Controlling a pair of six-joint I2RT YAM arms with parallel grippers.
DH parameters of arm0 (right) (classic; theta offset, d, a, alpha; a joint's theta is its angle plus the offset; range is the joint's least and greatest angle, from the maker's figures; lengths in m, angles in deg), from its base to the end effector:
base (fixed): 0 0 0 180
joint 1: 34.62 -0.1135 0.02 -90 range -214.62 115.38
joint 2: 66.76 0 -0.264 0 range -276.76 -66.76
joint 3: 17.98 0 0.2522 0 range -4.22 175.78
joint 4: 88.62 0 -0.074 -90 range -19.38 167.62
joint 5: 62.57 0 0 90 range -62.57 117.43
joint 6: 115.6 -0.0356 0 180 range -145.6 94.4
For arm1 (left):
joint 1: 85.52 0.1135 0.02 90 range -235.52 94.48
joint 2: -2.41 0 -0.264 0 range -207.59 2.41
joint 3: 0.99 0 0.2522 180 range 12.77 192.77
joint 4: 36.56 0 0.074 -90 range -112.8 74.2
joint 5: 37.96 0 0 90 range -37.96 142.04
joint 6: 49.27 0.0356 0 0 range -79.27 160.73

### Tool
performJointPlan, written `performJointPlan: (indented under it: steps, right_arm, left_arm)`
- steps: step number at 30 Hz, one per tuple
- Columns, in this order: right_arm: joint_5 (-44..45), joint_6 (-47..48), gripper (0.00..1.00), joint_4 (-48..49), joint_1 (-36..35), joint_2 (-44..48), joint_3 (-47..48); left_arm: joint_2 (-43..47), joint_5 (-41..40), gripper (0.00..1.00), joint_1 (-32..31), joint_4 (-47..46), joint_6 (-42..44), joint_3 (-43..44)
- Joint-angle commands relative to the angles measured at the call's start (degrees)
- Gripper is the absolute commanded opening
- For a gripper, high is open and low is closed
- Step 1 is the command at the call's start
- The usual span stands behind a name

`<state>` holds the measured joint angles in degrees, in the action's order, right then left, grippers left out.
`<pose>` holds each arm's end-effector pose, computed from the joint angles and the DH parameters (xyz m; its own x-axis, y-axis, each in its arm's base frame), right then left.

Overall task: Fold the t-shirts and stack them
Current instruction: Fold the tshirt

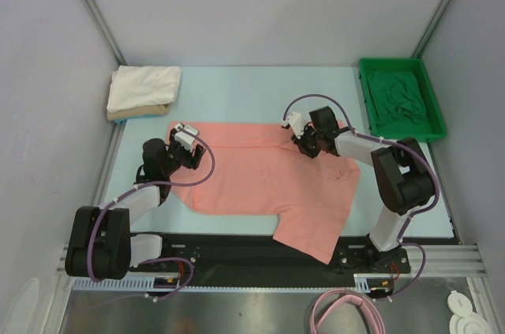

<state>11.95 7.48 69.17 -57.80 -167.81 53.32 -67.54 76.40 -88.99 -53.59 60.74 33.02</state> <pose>0.3238 0.1490 0.1622 -0.3171 -0.7080 -0.6311 -0.8397 0.5189 -0.1602 0.2330 -0.0288 0.1790 -0.1518 0.3215 -0.9347 0.5285 0.8255 0.1981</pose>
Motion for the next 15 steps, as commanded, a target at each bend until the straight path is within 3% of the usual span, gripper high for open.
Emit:
performJointPlan:
  steps: [1, 3, 15]
  right_arm:
    - [2.91, -0.74, 0.08, 4.31, -0.55, 0.24, 0.47]
    - [3.27, -0.65, 0.00, 4.32, -0.64, 1.21, 0.03]
    - [3.09, -1.09, 0.00, -5.78, -5.29, 12.98, -2.25]
  left_arm:
    - [1.05, 1.57, 0.67, 0.39, -1.91, 0.82, -0.04]
    - [0.87, 1.31, 0.67, 0.48, -1.91, 0.82, -0.04]
    - [1.14, 1.65, 0.67, 0.48, -1.91, 1.08, -0.21]
